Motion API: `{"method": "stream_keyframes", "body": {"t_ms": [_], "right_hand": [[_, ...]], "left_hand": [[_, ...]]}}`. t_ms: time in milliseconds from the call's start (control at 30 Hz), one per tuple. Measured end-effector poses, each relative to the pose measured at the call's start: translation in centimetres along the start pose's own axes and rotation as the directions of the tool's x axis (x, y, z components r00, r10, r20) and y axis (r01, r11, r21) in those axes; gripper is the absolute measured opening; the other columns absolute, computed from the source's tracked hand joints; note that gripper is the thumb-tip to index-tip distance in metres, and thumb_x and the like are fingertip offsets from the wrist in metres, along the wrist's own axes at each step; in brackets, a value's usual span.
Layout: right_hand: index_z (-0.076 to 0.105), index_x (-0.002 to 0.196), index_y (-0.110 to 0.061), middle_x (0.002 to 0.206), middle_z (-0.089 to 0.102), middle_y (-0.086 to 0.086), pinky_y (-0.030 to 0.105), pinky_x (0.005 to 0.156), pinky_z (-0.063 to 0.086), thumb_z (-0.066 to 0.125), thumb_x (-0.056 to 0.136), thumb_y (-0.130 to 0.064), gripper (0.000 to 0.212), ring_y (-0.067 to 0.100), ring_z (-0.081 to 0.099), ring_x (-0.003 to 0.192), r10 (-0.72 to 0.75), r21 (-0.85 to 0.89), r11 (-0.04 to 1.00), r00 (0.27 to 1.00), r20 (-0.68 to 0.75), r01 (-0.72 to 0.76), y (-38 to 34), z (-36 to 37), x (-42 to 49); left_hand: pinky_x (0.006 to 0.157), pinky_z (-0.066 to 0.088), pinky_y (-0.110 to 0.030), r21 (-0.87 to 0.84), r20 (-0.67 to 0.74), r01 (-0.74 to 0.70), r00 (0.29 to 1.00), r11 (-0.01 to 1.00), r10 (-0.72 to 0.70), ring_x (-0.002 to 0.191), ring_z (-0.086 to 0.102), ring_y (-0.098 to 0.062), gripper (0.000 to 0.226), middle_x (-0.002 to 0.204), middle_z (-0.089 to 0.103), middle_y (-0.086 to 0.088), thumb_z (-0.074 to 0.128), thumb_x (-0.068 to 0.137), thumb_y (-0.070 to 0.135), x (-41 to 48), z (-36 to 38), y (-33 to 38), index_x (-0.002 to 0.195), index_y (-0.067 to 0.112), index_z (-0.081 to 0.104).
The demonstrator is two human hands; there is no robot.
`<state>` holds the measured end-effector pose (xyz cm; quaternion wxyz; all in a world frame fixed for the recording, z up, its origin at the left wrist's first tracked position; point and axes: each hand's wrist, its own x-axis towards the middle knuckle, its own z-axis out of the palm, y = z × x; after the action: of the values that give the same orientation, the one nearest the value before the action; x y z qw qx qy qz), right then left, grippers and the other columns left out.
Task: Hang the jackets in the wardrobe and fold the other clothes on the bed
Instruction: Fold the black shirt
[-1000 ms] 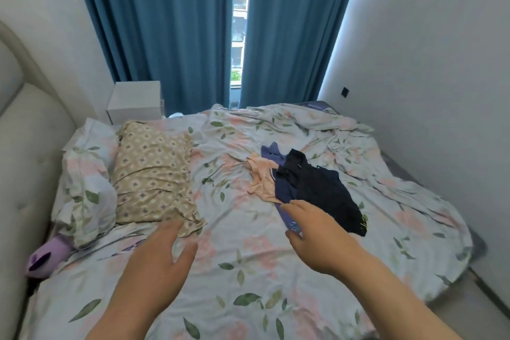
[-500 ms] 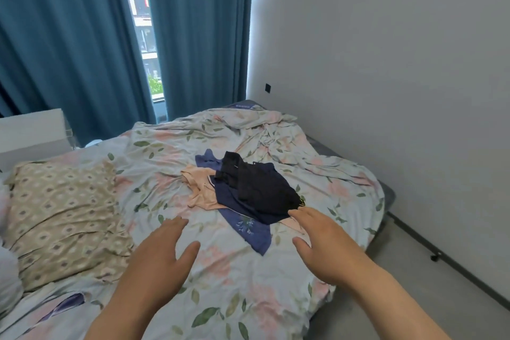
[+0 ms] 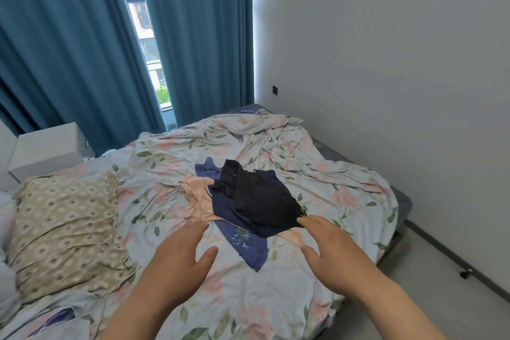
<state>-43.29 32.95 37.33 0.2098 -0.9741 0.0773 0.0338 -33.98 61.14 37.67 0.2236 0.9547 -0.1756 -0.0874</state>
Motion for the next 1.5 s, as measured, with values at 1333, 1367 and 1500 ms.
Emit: {"method": "stream_keyframes", "body": {"t_ms": [1333, 1367, 1500], "right_hand": [[0.028, 0.154, -0.026, 0.163, 0.018, 0.000, 0.033, 0.119, 0.026, 0.061, 0.093, -0.034, 0.070, 0.019, 0.022, 0.148, 0.117, 0.094, 0.984, 0.945, 0.306, -0.152, 17.7, 37.5, 44.4], [0.022, 0.155, -0.030, 0.165, 0.011, 0.000, 0.037, 0.118, 0.027, 0.061, 0.093, -0.036, 0.073, 0.021, 0.018, 0.150, 0.122, 0.074, 0.986, 0.943, 0.310, -0.152, 18.2, 39.1, 45.7], [0.003, 0.157, -0.035, 0.166, -0.001, 0.001, 0.045, 0.115, 0.030, 0.060, 0.093, -0.048, 0.086, 0.028, 0.017, 0.149, 0.208, -0.022, 0.977, 0.922, 0.325, -0.213, 20.2, 43.8, 49.3]], "left_hand": [[0.099, 0.040, -0.024, -0.321, 0.391, 0.268, 0.911, 0.908, -0.131, 0.120, 0.053, -0.010, 0.052, 0.141, 0.053, 0.003, 0.060, 0.093, 0.032, 44.3, 36.3, -19.5, 0.142, 0.019, 0.048], [0.100, 0.041, -0.025, -0.332, 0.413, 0.276, 0.902, 0.902, -0.124, 0.122, 0.053, -0.012, 0.055, 0.142, 0.052, 0.002, 0.061, 0.093, 0.030, 45.8, 37.9, -20.2, 0.144, 0.017, 0.046], [0.083, 0.042, -0.019, -0.379, 0.384, 0.245, 0.919, 0.892, -0.089, 0.100, 0.055, -0.003, 0.053, 0.123, 0.057, 0.012, 0.063, 0.091, 0.027, 50.5, 42.6, -22.3, 0.140, 0.020, 0.046]]}}
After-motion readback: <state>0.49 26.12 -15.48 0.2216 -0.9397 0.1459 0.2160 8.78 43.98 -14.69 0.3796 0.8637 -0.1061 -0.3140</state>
